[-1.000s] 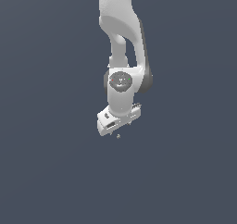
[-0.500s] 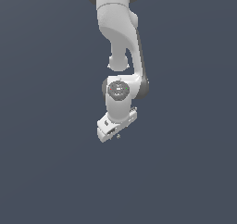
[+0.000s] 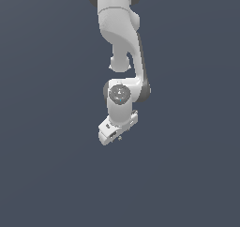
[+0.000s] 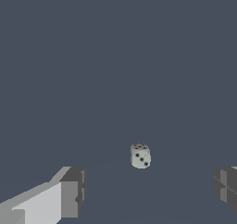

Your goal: Pick up the object and move it to a goal position.

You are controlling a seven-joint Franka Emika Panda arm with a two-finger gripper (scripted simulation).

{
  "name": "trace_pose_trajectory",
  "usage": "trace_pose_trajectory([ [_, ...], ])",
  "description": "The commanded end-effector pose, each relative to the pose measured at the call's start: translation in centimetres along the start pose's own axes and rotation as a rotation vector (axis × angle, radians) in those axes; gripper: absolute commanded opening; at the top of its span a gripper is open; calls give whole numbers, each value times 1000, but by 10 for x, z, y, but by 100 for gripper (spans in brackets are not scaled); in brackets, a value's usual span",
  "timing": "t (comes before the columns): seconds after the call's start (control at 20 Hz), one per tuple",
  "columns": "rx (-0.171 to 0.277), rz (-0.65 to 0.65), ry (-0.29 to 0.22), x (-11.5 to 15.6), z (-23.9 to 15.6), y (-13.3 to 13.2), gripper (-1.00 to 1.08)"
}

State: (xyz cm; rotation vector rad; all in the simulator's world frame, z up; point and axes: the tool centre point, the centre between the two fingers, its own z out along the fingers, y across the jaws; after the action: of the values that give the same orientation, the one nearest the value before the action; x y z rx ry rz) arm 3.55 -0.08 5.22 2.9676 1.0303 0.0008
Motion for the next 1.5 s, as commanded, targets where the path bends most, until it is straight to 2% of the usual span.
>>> trace_pose_trajectory([
  [0.0,1,-1,-1,0,10,-1,100],
  [0.3,0,-4,-1,-1,38,-1,100],
  [0.55,0,-4,-1,0,43,0,100],
  [0.6,0,-4,-1,0,43,0,-100],
  [1.15,0,-4,-1,0,42,0,-100],
  [1.45,0,-4,-1,4,28,3,-100],
])
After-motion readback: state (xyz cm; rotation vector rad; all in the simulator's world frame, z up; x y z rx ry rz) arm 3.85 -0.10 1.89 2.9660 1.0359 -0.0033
